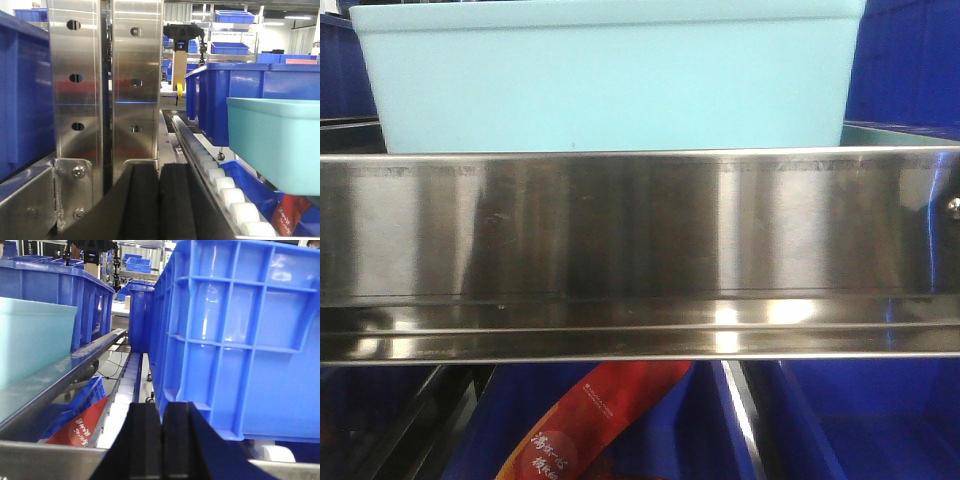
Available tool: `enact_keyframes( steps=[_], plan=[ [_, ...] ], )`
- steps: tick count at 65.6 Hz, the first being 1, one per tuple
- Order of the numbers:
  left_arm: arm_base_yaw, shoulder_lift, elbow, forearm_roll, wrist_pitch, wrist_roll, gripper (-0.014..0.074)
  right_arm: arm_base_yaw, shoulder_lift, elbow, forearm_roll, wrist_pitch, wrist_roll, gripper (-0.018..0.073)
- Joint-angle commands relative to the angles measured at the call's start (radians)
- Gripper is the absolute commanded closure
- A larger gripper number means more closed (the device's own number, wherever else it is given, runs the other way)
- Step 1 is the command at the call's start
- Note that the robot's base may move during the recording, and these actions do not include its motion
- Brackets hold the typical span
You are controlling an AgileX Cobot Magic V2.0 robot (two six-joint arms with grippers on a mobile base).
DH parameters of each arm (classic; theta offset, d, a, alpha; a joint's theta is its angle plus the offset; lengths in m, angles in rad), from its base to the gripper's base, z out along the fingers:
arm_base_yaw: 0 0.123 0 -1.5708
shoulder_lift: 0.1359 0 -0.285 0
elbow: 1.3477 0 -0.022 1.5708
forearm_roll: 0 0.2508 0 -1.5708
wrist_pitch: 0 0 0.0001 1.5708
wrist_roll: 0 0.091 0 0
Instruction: Fetch blue bin and place on conveyor start
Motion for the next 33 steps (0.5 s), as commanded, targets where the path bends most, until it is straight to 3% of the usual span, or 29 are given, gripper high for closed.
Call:
enact_keyframes(
  steps=[1, 24, 33],
  plan=[
    [0.003, -0.005, -0.001, 0.003, -0.019, -0.004, 0.0707, -0.004, -0.003, 0.0, 0.003, -0.019, -0.005, 0.0725],
    [0.003, -0.005, -0.001, 0.003, -0.038, -0.004, 0.0707, -0.004, -0.003, 0.0, 0.01, -0.039, -0.005, 0.0725],
    [0.003, -0.005, -0.001, 0.003, -0.021, -0.004, 0.0707, -0.004, -0.003, 0.0, 0.016, -0.116, 0.017, 0.0725]
  ],
)
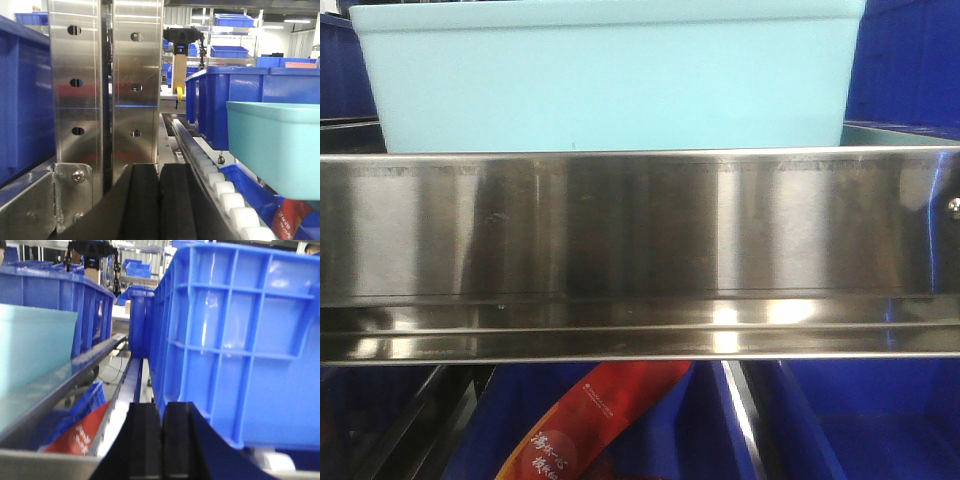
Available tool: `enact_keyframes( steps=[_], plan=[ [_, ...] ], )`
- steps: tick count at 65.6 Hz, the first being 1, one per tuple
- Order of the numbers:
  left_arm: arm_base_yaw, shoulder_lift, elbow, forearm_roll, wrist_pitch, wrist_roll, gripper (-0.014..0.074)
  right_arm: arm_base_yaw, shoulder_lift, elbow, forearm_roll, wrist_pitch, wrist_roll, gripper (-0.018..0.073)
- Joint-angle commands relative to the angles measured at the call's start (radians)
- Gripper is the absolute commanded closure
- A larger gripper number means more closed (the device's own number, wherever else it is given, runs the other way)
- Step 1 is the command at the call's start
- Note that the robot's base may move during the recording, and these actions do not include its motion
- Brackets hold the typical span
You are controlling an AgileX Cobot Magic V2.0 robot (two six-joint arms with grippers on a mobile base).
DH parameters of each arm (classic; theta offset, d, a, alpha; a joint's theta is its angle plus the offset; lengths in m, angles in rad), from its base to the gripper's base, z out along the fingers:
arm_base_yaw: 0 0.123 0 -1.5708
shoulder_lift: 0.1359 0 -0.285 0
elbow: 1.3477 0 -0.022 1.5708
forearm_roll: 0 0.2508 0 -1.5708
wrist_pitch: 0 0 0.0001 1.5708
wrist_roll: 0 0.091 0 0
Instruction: Fetch blue bin and place on conveyor start
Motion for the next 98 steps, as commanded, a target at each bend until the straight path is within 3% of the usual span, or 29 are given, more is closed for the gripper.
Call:
enact_keyframes(
  steps=[1, 9, 19, 35, 42, 50, 67, 78, 91, 98],
  plan=[
    [0.003, -0.005, -0.007, 0.003, 0.006, -0.004, 0.0707, -0.004, -0.003, 0.0, 0.006, -0.08, 0.026, 0.0725],
    [0.003, -0.005, -0.141, 0.036, 0.198, 0.007, 0.0707, -0.004, -0.003, -0.119, 0.006, 0.08, 0.038, 0.0725],
    [0.003, -0.005, -0.299, 0.063, 0.265, 0.007, 0.0707, -0.004, -0.003, -0.331, 0.016, 0.312, 0.038, 0.0725],
    [0.003, 0.171, -0.589, 0.027, 0.488, 0.007, 0.0707, -0.004, 0.18, -0.615, 0.063, 0.507, 0.036, 0.0725],
    [0.003, 0.289, -0.707, 0.0, 0.54, 0.007, 0.0707, -0.004, 0.289, -0.726, 0.063, 0.548, 0.036, 0.0725],
    [0.003, 0.382, -0.784, 0.0, 0.509, 0.007, 0.0707, -0.004, 0.395, -0.821, 0.065, 0.565, 0.036, 0.0725],
    [0.003, 0.417, -0.794, -0.003, 0.424, 0.007, 0.0707, -0.004, 0.449, -0.873, 0.076, 0.561, 0.036, 0.0725],
    [0.003, 0.466, -0.797, -0.075, 0.404, 0.007, 0.0707, -0.004, 0.494, -0.878, 0.079, 0.566, 0.036, 0.0725],
    [0.003, 0.688, -0.936, -0.085, 0.625, 0.007, 0.0707, -0.004, 0.661, -0.922, 0.103, 0.627, 0.034, 0.0726],
    [-0.014, 0.799, -1.026, -0.141, 0.703, 0.016, 0.0707, 0.01, 0.757, -0.967, 0.12, 0.66, 0.033, 0.0726]
  ],
)
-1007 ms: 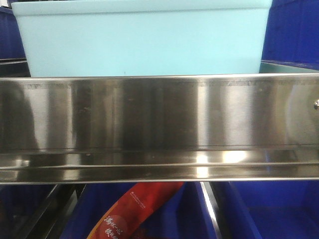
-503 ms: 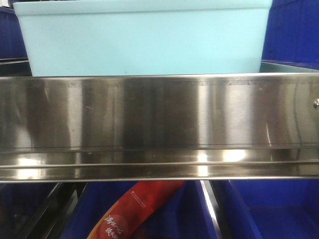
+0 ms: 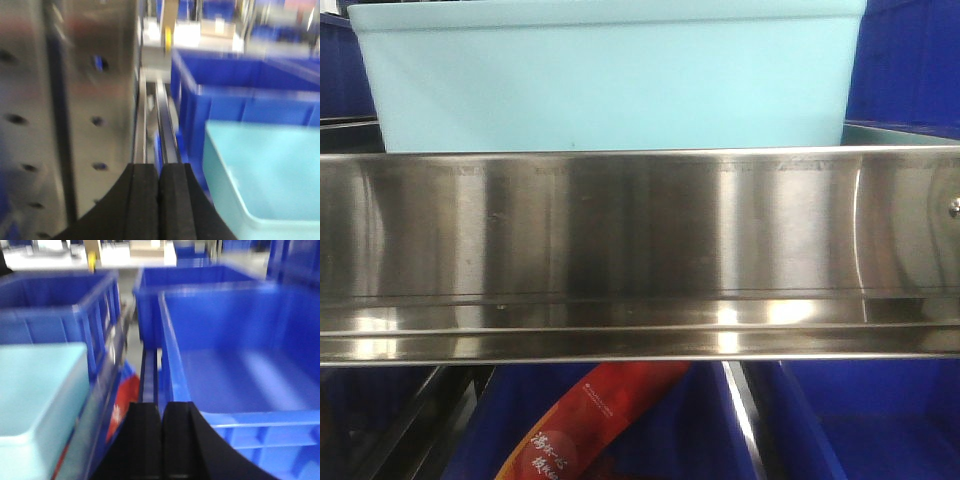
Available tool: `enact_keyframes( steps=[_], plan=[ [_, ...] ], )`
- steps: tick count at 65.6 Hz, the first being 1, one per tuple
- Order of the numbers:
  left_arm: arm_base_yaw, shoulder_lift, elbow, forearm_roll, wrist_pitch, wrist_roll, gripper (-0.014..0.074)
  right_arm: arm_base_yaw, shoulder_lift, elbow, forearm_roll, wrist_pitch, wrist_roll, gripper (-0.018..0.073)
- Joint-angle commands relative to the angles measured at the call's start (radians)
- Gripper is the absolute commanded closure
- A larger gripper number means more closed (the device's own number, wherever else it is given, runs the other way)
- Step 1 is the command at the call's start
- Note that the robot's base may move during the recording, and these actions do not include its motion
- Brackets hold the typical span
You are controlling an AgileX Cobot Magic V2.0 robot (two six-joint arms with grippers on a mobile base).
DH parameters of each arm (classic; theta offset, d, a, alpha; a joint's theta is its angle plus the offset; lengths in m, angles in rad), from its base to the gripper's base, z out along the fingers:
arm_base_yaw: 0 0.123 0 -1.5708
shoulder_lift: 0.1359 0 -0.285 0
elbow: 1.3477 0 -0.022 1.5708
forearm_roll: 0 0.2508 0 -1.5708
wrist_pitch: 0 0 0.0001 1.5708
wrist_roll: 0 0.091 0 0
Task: Fetch blue bin and place on conveyor start
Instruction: 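Close both grippers on opposite side walls of the light-teal bin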
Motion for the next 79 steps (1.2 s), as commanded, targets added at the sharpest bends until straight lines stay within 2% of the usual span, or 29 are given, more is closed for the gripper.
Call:
enact_keyframes(
  steps=[1, 9, 15, 20, 23, 29, 31, 35, 38, 46, 62, 79],
  plan=[
    [-0.021, 0.085, -0.074, -0.064, 0.061, 0.015, 0.0707, 0.017, 0.086, -0.045, 0.017, 0.015, -0.003, 0.0726],
    [-0.123, 0.176, -0.143, -0.098, 0.088, 0.037, 0.0707, 0.116, 0.16, -0.089, 0.021, 0.015, -0.003, 0.0726],
    [-0.227, 0.248, -0.173, -0.055, 0.083, 0.028, 0.0707, 0.209, 0.227, -0.111, 0.021, 0.006, -0.001, 0.0726],
    [-0.301, 0.318, -0.195, 0.049, 0.079, -0.099, 0.0707, 0.263, 0.296, -0.129, 0.02, -0.009, 0.055, 0.0715],
    [-0.33, 0.36, -0.211, 0.145, 0.079, -0.189, 0.0707, 0.28, 0.333, -0.145, 0.006, -0.009, 0.112, 0.0706],
    [-0.385, 0.436, -0.244, 0.329, 0.083, -0.409, 0.0707, 0.307, 0.419, -0.195, -0.07, 0.0, 0.211, 0.0702],
    [-0.396, 0.465, -0.261, 0.381, 0.088, -0.46, 0.0707, 0.317, 0.446, -0.214, -0.107, 0.005, 0.245, 0.0702],
    [-0.413, 0.511, -0.293, 0.432, 0.112, -0.539, 0.0707, 0.344, 0.506, -0.264, -0.186, 0.031, 0.332, 0.0702],
    [-0.417, 0.551, -0.325, 0.447, 0.133, -0.568, 0.0707, 0.377, 0.556, -0.311, -0.276, 0.078, 0.406, 0.0702],
    [-0.417, 0.65, -0.422, 0.447, 0.189, -0.586, 0.0707, 0.445, 0.673, -0.422, -0.415, 0.198, 0.519, 0.0702],
    [-0.417, 0.801, -0.604, 0.447, 0.292, -0.586, 0.0707, 0.461, 0.882, -0.623, -0.349, 0.316, 0.509, 0.0702],
    [-0.417, 0.825, -0.63, 0.443, 0.291, -0.586, 0.0707, 0.461, 1.019, -0.814, -0.342, 0.422, 0.501, 0.0702]
  ],
)
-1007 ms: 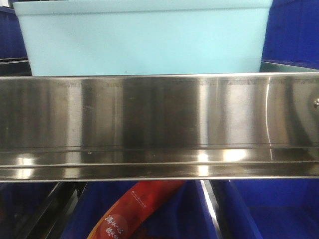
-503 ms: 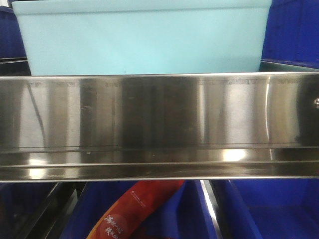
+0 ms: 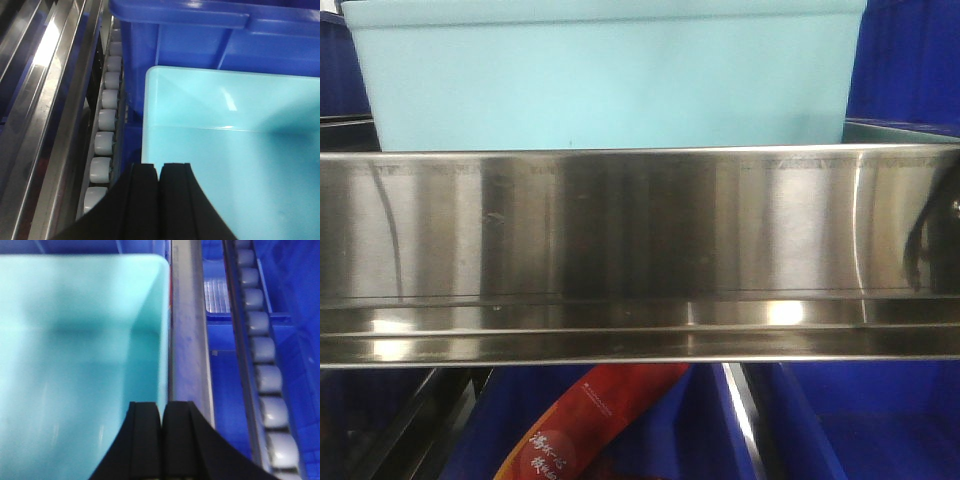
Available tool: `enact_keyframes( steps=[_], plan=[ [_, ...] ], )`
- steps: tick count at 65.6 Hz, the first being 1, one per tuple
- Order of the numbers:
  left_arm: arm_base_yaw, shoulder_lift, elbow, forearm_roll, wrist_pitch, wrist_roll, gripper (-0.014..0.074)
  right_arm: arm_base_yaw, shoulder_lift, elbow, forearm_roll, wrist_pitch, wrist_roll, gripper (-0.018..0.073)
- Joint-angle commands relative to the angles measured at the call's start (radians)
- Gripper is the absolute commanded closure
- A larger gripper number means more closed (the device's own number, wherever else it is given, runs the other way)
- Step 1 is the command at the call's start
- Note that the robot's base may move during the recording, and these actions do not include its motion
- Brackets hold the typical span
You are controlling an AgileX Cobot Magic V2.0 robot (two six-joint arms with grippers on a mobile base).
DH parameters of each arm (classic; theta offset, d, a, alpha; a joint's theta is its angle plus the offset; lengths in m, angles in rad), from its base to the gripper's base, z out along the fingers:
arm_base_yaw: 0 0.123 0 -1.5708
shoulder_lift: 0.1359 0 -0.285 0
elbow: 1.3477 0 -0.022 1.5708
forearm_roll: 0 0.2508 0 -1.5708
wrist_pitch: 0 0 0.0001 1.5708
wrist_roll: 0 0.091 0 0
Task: Fetch blue bin and place on conveyor start
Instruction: 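Close both grippers on opposite side walls of the light-teal bin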
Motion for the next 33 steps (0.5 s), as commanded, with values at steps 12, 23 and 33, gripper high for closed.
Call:
enact_keyframes(
  steps=[12, 23, 33],
  plan=[
    [-0.003, -0.001, -0.01, 0.001, 0.002, -0.01, 0.0528, 0.001, 0.036, -0.087, -0.001, 0.06, -0.007, 0.0581],
    [-0.003, 0.007, -0.011, 0.004, -0.018, -0.01, 0.0303, 0.001, 0.039, -0.087, -0.001, 0.08, -0.007, 0.0373],
    [0.031, 0.056, -0.013, -0.05, 0.006, -0.01, 0.0302, -0.028, 0.043, -0.071, 0.036, 0.077, -0.007, 0.0378]
  ],
)
